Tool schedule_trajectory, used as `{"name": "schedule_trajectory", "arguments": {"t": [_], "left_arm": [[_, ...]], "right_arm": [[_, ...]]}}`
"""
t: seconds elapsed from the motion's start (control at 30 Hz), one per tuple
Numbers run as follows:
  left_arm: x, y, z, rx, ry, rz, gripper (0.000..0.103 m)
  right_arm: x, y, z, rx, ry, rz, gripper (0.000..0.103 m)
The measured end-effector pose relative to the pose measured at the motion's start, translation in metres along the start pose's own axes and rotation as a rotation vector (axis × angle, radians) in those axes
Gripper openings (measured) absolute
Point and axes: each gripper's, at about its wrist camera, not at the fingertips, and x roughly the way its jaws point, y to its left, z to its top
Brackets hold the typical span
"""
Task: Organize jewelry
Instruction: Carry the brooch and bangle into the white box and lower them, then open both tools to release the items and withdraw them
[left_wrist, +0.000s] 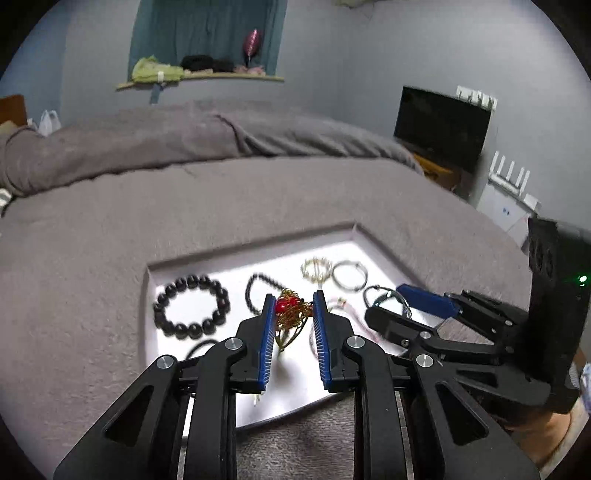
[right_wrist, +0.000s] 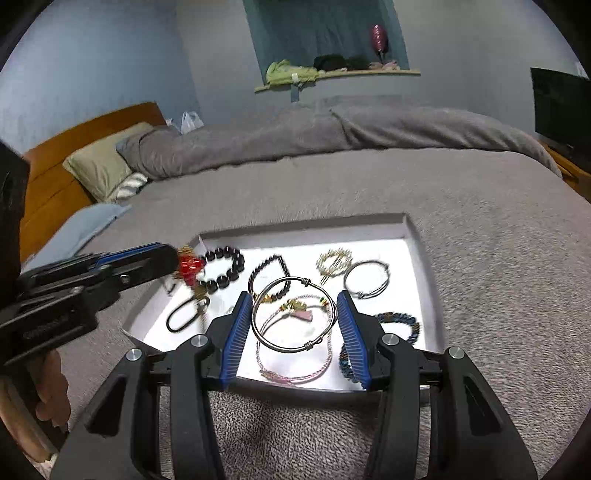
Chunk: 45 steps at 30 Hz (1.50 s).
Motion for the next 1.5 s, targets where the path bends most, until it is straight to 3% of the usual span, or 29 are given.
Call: {"name": "schedule_trajectory", "arguments": {"t": [0.13,0.37,0.43,0.5,0.6,0.67,0.8,1.13,1.27,1.37,1.5], "left_arm": [[0.027,0.012,-0.011,-0.045,0.088,-0.044,0.021],[0.051,0.022,-0.03,-0.056,0.187,-0.015,0.022],[0.052,0.025,-0.031,-0.069,0.198,-0.016,0.029],[0.05,0.026,-0.032,-0.068,0.192,-0.005,0.041],[0.043,0.026,-0.031,-0.065,0.168,0.002,0.046],[0.037,0.029,-0.03,-0.076,0.153,0.002,0.052],[0.027,0.033,-0.027,-0.09,0.125,0.019,0.065],[-0.026,0.033,-0.027,-0.088,0.032,0.142,0.093],[-0.049,0.031,-0.04,-0.103,0.007,0.163,0.096],[-0.06,0.028,-0.056,-0.1,0.005,0.218,0.097],[-0.064,0.024,-0.072,-0.116,0.016,0.251,0.098]], "right_arm": [[0.019,0.004,-0.005,-0.023,0.058,-0.023,0.048],[0.033,0.006,-0.007,-0.042,0.119,-0.033,0.048],[0.036,0.007,-0.008,-0.042,0.13,-0.032,0.048],[0.036,0.008,-0.008,-0.042,0.13,-0.033,0.048],[0.034,0.008,-0.008,-0.036,0.118,-0.028,0.049],[0.033,0.005,-0.008,-0.021,0.111,-0.022,0.06],[0.021,-0.004,-0.005,0.009,0.081,-0.02,0.061],[-0.054,-0.052,-0.003,0.155,-0.059,-0.069,0.094],[-0.075,-0.05,-0.007,0.144,-0.083,-0.072,0.098],[-0.085,-0.04,-0.015,0.114,-0.09,-0.084,0.098],[-0.086,-0.026,-0.036,0.054,-0.058,-0.113,0.098]]}}
